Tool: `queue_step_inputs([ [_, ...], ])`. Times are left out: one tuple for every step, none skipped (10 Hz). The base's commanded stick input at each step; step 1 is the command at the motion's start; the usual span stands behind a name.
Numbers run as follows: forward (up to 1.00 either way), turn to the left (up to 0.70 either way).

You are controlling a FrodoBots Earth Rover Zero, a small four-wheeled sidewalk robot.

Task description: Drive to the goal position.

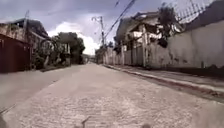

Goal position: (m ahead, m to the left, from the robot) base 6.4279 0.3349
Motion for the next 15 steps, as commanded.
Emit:
queue_step_inputs([
  [0.85,0.01],
  [0.85,0.01],
  [0.85,0.01],
  [0.85,0.01],
  [0.85,0.01],
  [0.85,0.01],
  [0.85,0.01],
  [0.85,0.01],
  [0.85,0.01],
  [0.85,0.01],
  [0.85,0.01],
  [0.85,0.01],
  [0.85,0.01],
  [0.85,0.01],
  [0.85,0.01],
])
